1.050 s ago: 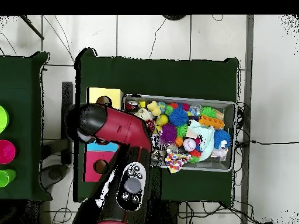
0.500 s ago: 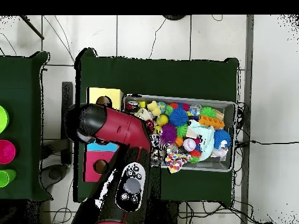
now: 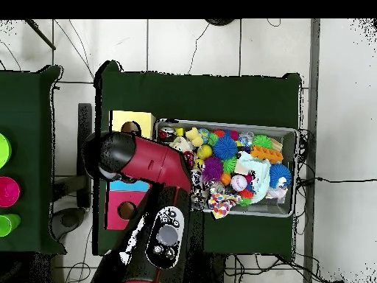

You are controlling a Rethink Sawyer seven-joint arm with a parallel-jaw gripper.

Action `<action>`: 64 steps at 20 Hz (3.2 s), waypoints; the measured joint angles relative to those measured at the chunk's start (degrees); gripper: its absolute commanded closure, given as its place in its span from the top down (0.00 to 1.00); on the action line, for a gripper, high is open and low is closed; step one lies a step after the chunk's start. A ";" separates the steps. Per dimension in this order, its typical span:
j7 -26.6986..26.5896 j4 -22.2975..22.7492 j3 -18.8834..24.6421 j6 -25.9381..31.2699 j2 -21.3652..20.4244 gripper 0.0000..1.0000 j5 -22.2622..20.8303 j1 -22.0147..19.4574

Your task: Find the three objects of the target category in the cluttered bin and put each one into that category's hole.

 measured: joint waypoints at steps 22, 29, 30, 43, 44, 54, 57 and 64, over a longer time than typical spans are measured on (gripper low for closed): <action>0.00 0.12 -0.04 0.01 0.00 1.00 -3.28 -3.75; 0.00 -0.21 -0.01 -0.01 0.21 1.00 -8.13 -11.77; 0.00 -0.32 0.02 -0.04 0.29 1.00 -8.72 -12.83; 0.00 -0.92 3.73 -7.57 3.75 1.00 -17.97 -28.41; 0.00 -1.11 4.61 -8.37 4.44 1.00 -19.31 -29.80; -0.02 -5.22 10.64 -9.44 9.32 1.00 -27.89 -35.60; -0.02 -8.02 13.03 -9.31 11.16 1.00 -31.14 -37.16; -0.67 -12.26 16.37 -7.12 11.27 1.00 -37.03 -38.93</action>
